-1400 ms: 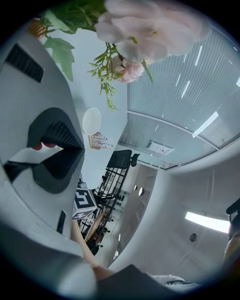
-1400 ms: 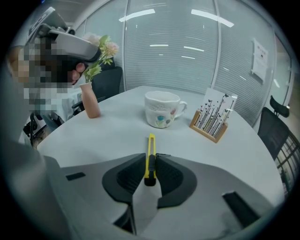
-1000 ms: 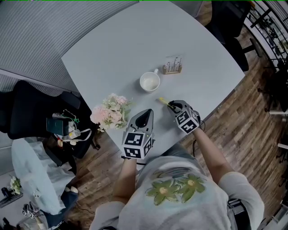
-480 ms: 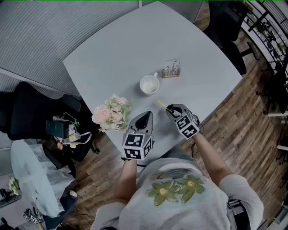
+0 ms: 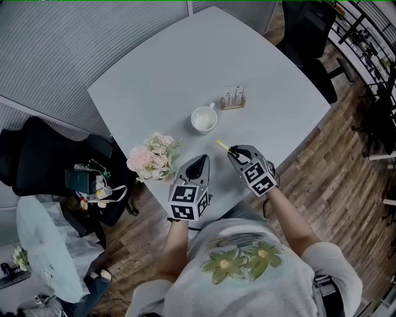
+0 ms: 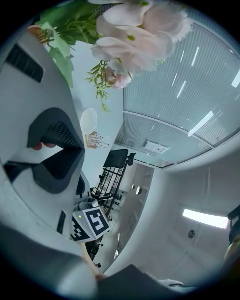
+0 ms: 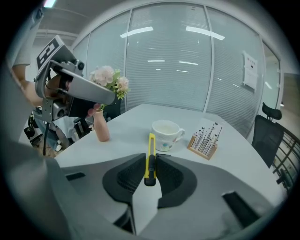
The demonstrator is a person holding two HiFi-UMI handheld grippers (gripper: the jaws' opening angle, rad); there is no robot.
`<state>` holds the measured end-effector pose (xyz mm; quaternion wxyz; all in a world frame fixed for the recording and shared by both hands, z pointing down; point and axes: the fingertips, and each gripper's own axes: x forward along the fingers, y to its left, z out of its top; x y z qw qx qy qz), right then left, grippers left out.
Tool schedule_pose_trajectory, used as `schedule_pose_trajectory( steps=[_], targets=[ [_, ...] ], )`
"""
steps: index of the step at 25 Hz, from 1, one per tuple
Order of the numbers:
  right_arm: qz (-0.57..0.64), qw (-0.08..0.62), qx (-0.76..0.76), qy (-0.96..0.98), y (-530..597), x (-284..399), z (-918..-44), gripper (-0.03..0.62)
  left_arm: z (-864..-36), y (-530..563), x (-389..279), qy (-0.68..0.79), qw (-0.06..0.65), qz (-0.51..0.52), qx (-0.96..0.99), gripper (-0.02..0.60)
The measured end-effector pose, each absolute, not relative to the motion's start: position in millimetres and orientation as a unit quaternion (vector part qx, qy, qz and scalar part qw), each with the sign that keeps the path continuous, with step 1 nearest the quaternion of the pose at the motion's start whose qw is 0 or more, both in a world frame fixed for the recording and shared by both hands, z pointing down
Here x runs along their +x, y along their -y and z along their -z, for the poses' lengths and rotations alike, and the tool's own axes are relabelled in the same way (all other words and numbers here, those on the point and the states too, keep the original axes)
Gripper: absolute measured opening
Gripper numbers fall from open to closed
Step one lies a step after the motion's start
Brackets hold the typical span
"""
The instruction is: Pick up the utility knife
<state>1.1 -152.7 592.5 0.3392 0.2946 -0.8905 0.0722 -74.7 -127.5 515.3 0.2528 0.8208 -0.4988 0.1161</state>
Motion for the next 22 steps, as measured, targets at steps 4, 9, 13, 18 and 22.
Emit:
schedule_pose_trajectory(
  steps=[4,9,13,18,22],
  targets=[
    [-0.066,0.33,0.297,0.894,149.1,1.4,-580.4,0.072,-513.8,125.5,-71.1,0.497,0.249,-0.118,0.823,0.0],
    [-0.059,0.321,0.3,0.896,146.0,1.8,-568.7,0.072,-512.0,124.0,-69.2,0.496,0.246,-0.119,0.824,0.001],
    [-0.046,0.314,0.3,0.899,142.7,2.6,-557.4,0.072,-509.8,121.3,-66.8,0.496,0.243,-0.12,0.825,0.0],
    [-0.045,0.304,0.303,0.902,138.9,1.4,-545.9,0.072,-507.0,121.5,-62.8,0.492,0.238,-0.121,0.829,0.001],
    [-0.047,0.294,0.307,0.904,137.0,0.0,-534.2,0.072,-505.4,121.8,-59.6,0.489,0.236,-0.122,0.831,0.0]
  ],
)
